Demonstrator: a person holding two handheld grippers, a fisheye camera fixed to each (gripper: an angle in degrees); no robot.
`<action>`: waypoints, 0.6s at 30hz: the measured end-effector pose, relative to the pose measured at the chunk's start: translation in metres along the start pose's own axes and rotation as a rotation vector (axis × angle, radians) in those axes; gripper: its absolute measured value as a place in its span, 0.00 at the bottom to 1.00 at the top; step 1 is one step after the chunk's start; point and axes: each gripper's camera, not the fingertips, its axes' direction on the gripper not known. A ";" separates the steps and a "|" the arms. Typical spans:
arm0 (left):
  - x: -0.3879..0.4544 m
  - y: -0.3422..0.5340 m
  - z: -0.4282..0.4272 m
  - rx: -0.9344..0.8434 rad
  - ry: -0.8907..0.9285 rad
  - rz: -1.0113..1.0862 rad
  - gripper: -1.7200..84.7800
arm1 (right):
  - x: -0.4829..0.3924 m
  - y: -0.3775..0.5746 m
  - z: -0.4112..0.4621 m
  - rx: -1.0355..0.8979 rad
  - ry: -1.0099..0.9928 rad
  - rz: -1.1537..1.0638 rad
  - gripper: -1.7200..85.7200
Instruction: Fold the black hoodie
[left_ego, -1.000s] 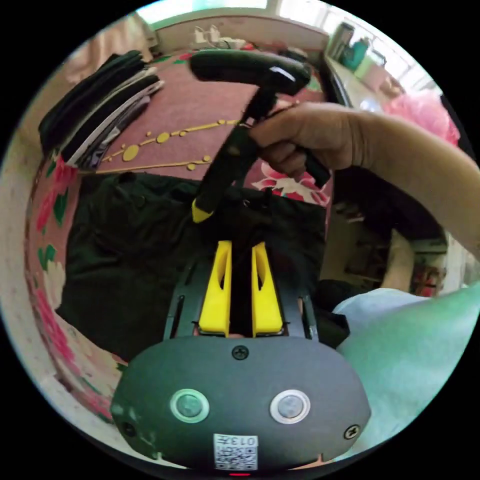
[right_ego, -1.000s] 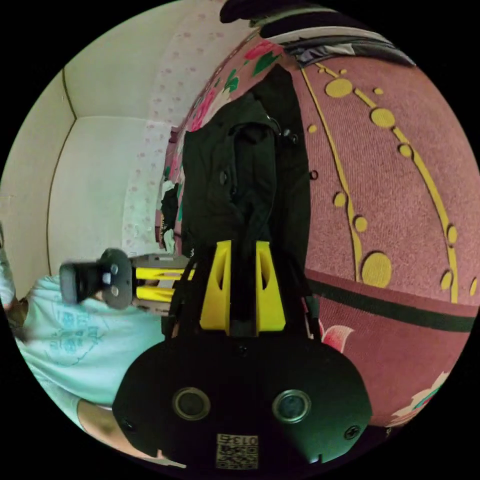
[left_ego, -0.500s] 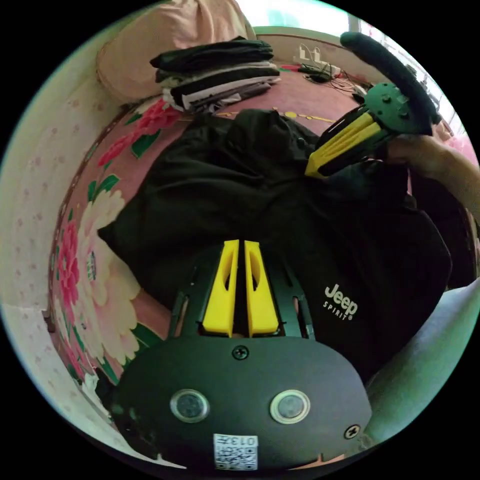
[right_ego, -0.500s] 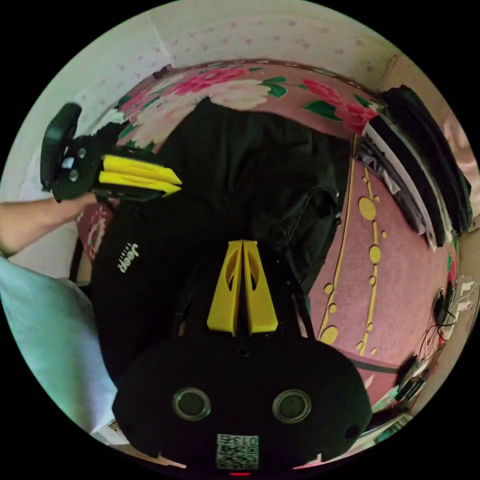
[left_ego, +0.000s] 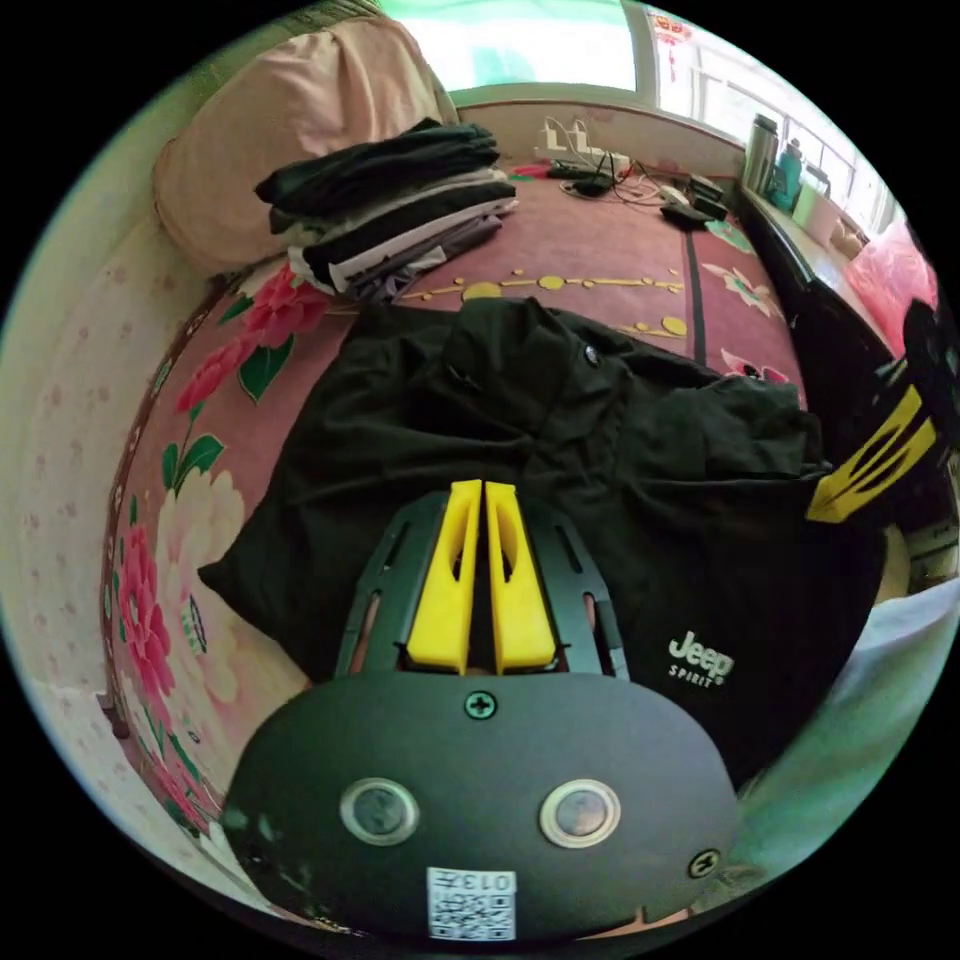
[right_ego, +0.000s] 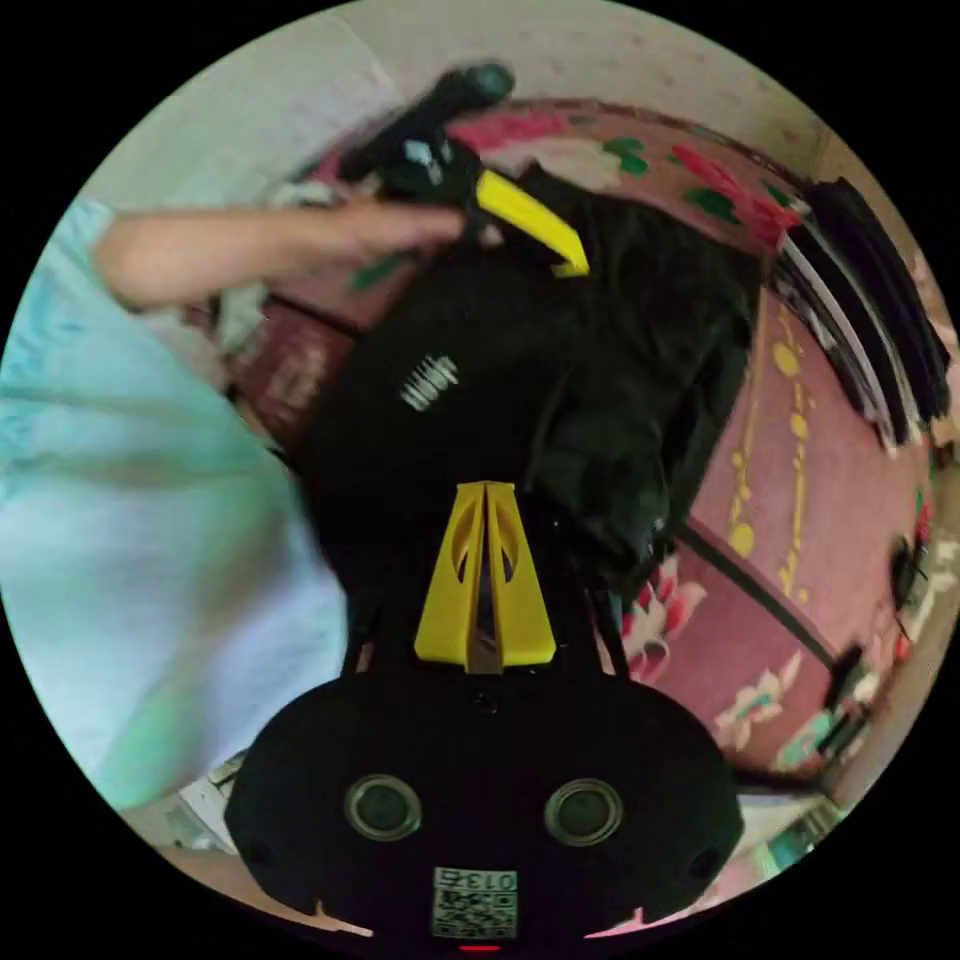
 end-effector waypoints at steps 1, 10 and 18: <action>-0.005 -0.001 0.007 -0.020 0.036 0.000 0.02 | 0.002 0.005 0.013 -0.037 0.038 0.016 0.02; -0.065 0.048 -0.013 0.094 0.066 -0.154 0.02 | 0.063 0.048 -0.030 0.188 -0.215 0.219 0.03; -0.171 0.111 -0.015 0.074 -0.133 -0.380 0.02 | 0.161 -0.076 -0.103 0.463 -0.032 0.292 0.13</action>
